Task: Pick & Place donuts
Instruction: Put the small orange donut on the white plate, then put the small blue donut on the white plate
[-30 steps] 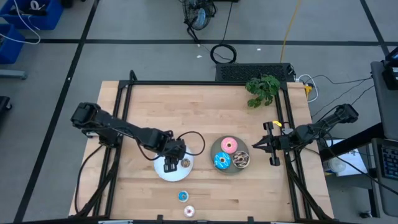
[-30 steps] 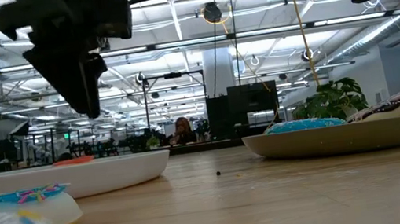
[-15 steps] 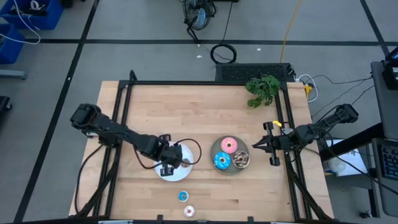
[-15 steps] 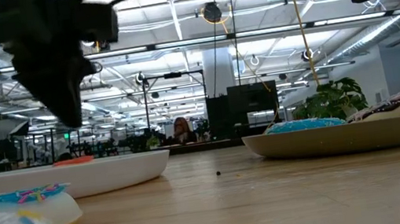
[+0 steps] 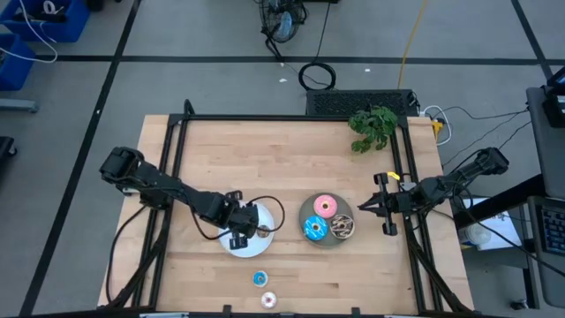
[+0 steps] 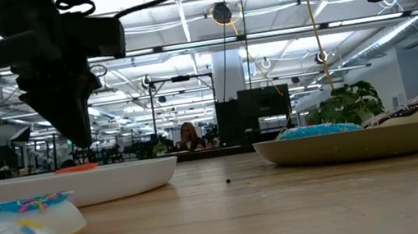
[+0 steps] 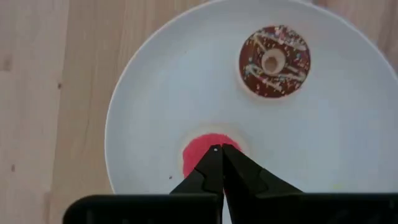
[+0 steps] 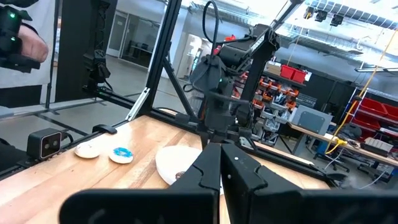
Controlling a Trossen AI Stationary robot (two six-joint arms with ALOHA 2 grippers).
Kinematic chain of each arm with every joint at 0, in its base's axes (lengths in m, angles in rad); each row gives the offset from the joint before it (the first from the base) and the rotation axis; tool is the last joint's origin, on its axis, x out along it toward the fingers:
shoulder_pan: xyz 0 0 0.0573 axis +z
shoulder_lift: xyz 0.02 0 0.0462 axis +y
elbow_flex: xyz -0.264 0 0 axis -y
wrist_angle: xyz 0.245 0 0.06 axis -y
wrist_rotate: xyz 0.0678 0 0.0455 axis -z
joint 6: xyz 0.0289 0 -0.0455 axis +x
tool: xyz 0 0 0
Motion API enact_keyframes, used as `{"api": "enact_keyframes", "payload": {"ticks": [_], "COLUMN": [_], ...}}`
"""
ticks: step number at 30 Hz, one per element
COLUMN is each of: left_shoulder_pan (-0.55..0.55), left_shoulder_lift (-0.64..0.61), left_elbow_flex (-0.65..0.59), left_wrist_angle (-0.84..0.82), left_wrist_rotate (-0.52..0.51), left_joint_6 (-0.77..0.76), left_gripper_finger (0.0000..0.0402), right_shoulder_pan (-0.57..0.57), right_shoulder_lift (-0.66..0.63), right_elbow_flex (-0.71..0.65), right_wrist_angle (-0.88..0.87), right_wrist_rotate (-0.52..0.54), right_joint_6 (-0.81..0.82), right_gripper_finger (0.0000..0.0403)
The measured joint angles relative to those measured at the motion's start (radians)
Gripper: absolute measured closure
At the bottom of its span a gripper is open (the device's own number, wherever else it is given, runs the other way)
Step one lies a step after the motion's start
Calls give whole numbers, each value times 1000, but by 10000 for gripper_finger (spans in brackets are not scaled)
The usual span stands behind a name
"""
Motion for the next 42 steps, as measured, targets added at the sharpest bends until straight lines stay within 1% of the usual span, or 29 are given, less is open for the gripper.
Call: {"api": "enact_keyframes", "payload": {"ticks": [6,10,13,16,21,23,29,32,37,42], "left_shoulder_pan": [12,17,19,20,20,20,16,16,10,-35], "left_shoulder_lift": [37,67,89,95,91,84,85,85,85,84], "left_elbow_flex": [-1,-1,0,0,0,4,66,86,141,205], "left_wrist_angle": [-3,-6,-5,-2,0,0,-49,-54,-88,-109], "left_wrist_rotate": [-6,1,2,2,3,3,3,3,7,78], "left_joint_6": [-1,0,4,6,6,18,49,50,39,-64], "left_gripper_finger": [391,398,391,387,397,389,340,323,314,314], "right_shoulder_pan": [0,0,0,0,0,0,0,0,0,0], "right_shoulder_lift": [0,0,0,0,0,0,0,0,0,0], "right_elbow_flex": [0,0,0,0,0,0,0,0,0,0], "right_wrist_angle": [0,0,0,0,0,0,0,0,0,-1], "right_wrist_rotate": [0,0,0,1,2,2,3,3,3,3], "right_joint_6": [4,4,4,4,-1,-2,-3,-3,-3,-3], "right_gripper_finger": [403,403,403,403,403,403,403,403,403,403]}}
